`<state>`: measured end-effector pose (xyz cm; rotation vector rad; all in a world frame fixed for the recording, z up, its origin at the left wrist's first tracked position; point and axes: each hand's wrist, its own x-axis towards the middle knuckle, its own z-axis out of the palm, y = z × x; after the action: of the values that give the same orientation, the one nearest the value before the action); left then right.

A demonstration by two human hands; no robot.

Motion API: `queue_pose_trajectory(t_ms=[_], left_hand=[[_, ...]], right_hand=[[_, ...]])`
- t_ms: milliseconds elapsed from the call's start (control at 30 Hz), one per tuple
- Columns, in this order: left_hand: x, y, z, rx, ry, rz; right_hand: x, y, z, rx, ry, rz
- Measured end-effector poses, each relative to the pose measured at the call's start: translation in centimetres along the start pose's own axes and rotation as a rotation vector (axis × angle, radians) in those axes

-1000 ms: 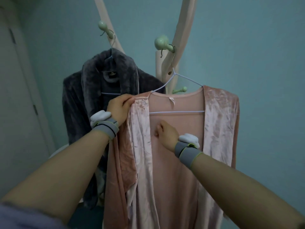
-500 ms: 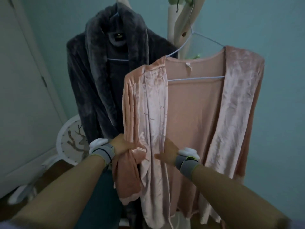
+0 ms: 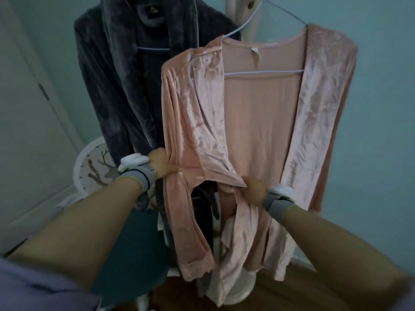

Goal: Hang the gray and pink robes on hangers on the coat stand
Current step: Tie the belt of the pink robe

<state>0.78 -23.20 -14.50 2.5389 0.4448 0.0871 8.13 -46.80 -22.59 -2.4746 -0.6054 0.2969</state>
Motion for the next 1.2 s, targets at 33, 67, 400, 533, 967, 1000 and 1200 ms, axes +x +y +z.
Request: queue_pose_trajectory(t_ms=[33,67,400,533,967,1000,1200], left_hand=[[0.4,-0.1,0.3,0.083,0.062,0.005],[0.6,-0.2,0.7,0.147,0.100,0.013],[-2.6,2.3,10.2,0.212,-0.592,0.315],[-4.2,3.3,13.5,0.188,-0.561,0.470],[-4.1,11.6,1.1,-0.324,-0.357,0.500],[-4.2,12.2,0.9,-0.363,-0.379,0.485],[-5.0,13.4,2.3,-0.626,-0.419,0.431]], right_hand=[[-0.4,0.0,-0.6,0.001,0.006,0.008],[-0.9,-0.2,-1.0,0.013,0.015,0.012],[-4.1,-3.4,-1.6,0.176,0.112,0.077],[-5.7,-4.1,-2.4,0.198,0.214,0.029],[-7.5,-3.3,-5.4,0.206,0.017,0.021],[-7.7,-3.7,-5.7,0.311,-0.033,-0.019],[-8.3,-4.9,-7.2,0.676,0.099,0.006]])
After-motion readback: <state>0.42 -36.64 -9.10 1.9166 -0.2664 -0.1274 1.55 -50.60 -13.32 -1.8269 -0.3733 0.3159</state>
